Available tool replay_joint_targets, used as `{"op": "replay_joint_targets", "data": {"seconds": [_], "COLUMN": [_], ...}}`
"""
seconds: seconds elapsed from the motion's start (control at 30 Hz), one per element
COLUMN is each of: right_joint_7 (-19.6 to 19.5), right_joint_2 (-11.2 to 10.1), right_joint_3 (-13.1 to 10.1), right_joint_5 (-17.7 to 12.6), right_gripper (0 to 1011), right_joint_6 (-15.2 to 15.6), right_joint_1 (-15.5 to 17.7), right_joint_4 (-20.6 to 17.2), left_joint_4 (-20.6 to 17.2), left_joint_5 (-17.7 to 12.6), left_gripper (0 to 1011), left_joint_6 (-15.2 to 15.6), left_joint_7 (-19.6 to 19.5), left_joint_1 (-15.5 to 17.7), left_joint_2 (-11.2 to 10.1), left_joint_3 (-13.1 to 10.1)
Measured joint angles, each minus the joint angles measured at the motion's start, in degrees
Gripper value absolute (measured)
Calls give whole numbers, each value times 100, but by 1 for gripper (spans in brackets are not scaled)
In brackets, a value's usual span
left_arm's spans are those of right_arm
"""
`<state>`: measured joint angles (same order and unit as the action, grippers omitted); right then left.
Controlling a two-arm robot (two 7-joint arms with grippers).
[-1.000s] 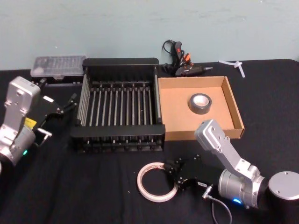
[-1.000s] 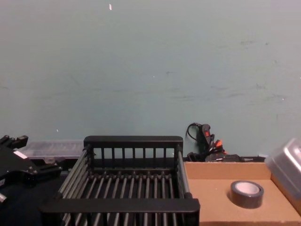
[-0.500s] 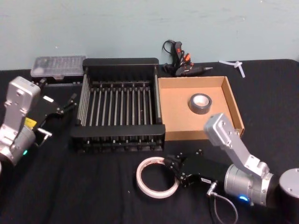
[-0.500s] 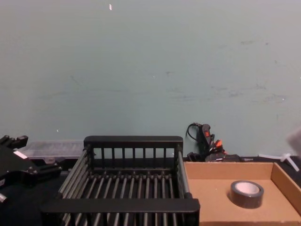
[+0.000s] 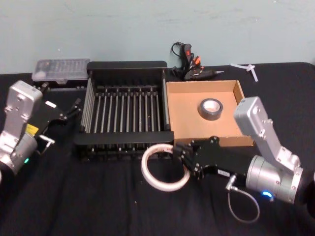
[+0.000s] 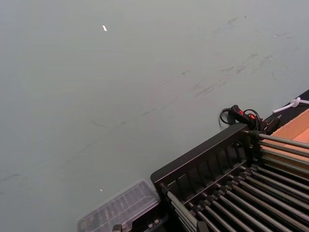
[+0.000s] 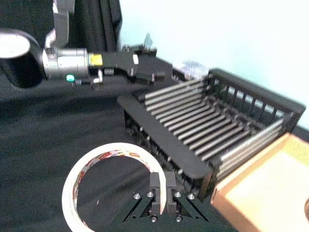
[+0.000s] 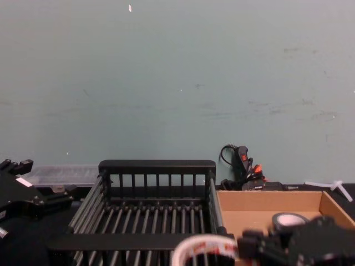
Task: Pick up the white tape and place it into the black box , Pick up the silver tape and place it into the brown box.
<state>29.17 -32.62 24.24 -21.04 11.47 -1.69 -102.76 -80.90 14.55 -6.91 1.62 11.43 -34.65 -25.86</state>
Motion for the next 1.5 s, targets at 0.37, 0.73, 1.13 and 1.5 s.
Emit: {"op": "replay_joint_targets", "data": {"seconds": [0.37,0.73,1.13,1.5], "right_joint_7": [-225,-629,-1023,-1270], "right_joint_2": [204,795,1521,2145], "right_joint_3": [20,185,325,437], "right_joint_5": [-155,-17,332,713], "right_gripper": [75,75,75,75], "right_joint_6": [-45,48,277,303], "right_joint_1": [-481,-1231,-2023,-2581], "right_joint_4": [147,795,1707,2755], "left_joint_4": [0,0,0,0], "left_joint_5": [0,0,0,0], "left_gripper": [1001,1001,1001,1001], "left_joint_6": [0,0,0,0], "left_joint_7": [0,0,0,0], "left_joint_1": [0,0,0,0], "left_joint_2": [0,0,0,0], "left_joint_3": [0,0,0,0]}}
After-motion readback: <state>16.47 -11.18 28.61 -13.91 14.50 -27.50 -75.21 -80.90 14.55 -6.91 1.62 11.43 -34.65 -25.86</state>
